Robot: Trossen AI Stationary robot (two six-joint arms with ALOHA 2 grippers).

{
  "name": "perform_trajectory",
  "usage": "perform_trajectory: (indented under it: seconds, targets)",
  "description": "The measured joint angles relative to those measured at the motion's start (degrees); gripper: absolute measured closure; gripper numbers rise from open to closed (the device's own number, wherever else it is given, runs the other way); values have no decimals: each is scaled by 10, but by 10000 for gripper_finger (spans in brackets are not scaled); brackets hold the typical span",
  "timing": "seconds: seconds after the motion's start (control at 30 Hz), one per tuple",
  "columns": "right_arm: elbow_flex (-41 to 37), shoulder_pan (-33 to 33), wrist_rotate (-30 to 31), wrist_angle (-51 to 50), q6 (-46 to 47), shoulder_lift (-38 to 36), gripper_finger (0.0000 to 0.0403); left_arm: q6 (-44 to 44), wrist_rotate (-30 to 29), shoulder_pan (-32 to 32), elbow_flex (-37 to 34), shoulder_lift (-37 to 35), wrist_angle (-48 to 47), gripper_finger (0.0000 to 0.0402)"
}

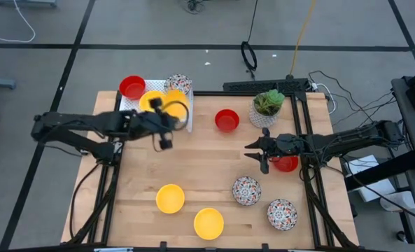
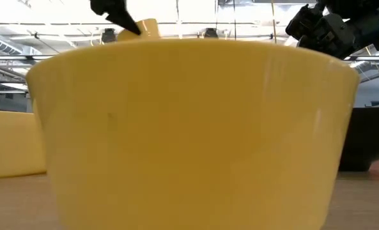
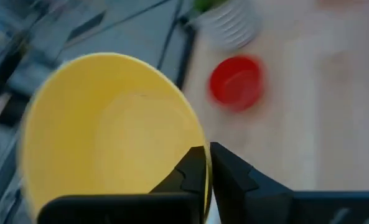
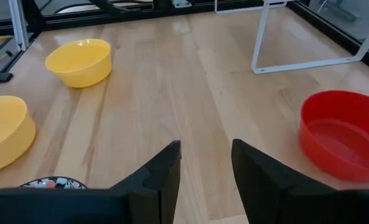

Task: Pick & Place Mini bowls
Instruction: Stack the top yellow bowl on the yellow bowl on the shelf

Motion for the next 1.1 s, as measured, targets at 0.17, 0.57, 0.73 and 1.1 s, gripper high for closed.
perform_trajectory:
  seconds: [0.17,0.57,0.73,1.1]
  targets:
    - [0,0,-1,0,-11,0,273,-66,-47,57,0,-20,-96,394]
    - [0,0,0,1,-10,0,273,-84,21,182,0,15,-156,394]
    - [0,0,0,0,-10,0,273,-83,38,205,0,34,-161,377]
    - [0,0,-1,0,-11,0,273,-91,73,217,0,56,-181,383]
